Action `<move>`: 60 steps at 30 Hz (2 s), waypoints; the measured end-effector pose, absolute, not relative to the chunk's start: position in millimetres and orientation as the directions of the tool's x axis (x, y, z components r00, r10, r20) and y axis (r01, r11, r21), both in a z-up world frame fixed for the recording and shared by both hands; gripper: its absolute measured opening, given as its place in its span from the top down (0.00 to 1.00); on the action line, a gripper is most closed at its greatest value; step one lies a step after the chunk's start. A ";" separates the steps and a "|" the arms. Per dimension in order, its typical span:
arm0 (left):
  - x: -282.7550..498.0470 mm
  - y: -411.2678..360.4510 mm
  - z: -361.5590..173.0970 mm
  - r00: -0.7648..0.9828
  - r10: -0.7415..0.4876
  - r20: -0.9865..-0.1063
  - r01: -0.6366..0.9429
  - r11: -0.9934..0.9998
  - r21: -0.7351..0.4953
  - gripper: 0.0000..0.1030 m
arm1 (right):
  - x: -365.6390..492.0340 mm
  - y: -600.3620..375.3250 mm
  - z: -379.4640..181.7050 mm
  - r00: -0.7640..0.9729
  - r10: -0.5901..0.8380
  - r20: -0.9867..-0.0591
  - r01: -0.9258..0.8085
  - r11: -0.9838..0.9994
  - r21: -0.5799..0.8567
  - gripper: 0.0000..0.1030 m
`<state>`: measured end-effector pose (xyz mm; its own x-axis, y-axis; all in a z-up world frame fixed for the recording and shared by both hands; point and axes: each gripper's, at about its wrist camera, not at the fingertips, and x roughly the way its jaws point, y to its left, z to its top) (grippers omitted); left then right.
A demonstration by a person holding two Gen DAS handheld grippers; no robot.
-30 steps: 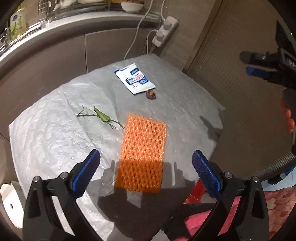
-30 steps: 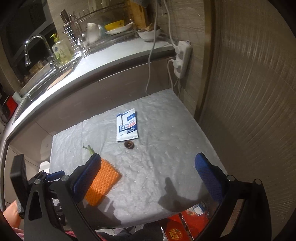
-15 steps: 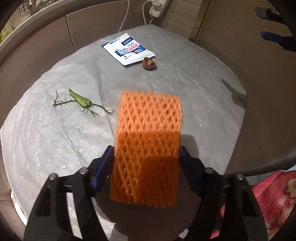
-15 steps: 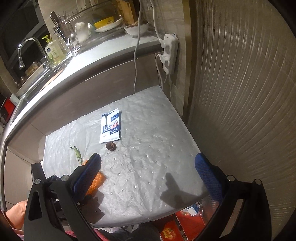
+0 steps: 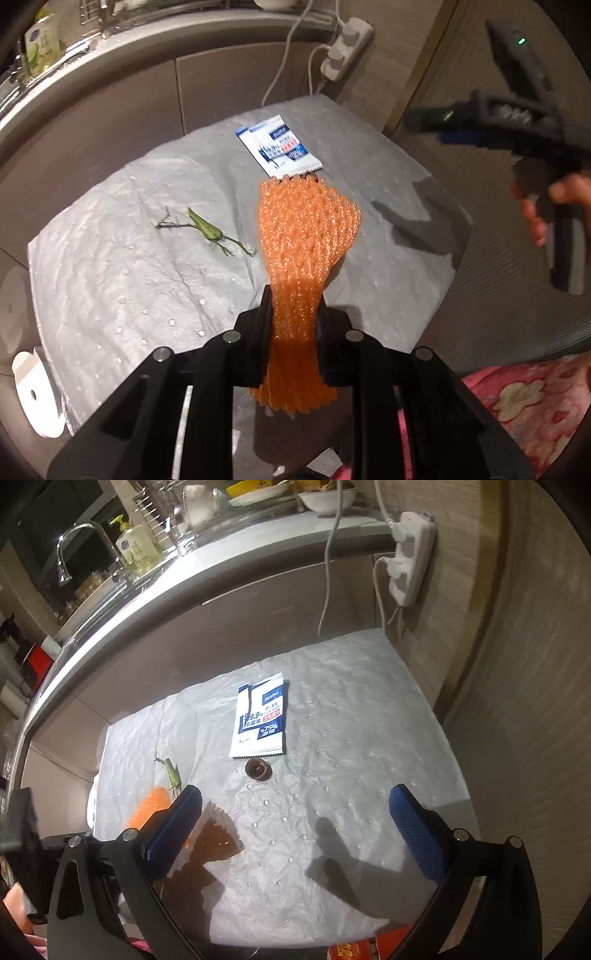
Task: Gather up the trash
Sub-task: 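Grasp the alcohol wipe packet with the right tool while the left tool lifts the fruit net, then carry the wipe packet over the bin and open the right tool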
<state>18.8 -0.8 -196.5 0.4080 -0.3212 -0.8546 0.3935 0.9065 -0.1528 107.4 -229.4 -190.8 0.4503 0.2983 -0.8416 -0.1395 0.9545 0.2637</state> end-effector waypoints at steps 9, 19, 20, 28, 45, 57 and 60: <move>-2.0 50.8 -120.0 0.577 -0.218 -0.787 0.216 0.970 -0.111 0.80 | 172.6 -159.0 -244.4 0.412 0.263 -0.873 -0.261 0.951 0.163 0.03; -21.7 112.4 -106.8 0.618 -0.118 -0.777 0.002 0.989 -0.148 0.80 | 200.8 -132.3 -273.5 0.388 0.193 -0.901 -0.272 0.958 0.088 0.06; -23.1 117.1 -106.6 0.617 -0.115 -0.778 -0.014 0.987 -0.157 0.80 | 202.2 -132.3 -275.5 0.381 0.199 -0.903 -0.273 0.957 0.096 0.10; -28.1 141.9 -109.1 0.609 -0.086 -0.789 -0.093 0.980 -0.178 0.80 | 208.4 -123.9 -278.8 0.389 0.151 -0.909 -0.303 0.952 0.029 0.42; -50.0 199.7 -111.6 0.618 -0.038 -0.785 -0.188 0.963 -0.194 0.80 | 190.5 -136.1 -240.6 0.414 0.288 -0.864 -0.244 0.949 0.199 0.89; -90.6 260.5 -135.9 0.590 -0.011 -0.807 -0.230 0.956 -0.181 0.79 | 78.5 -19.7 -156.8 0.299 0.604 -0.739 -0.479 0.765 0.431 0.89; -106.0 278.1 -143.0 0.580 -0.006 -0.815 -0.244 0.953 -0.181 0.79 | 50.1 31.1 -162.9 0.192 0.662 -0.725 -0.520 0.695 0.496 0.89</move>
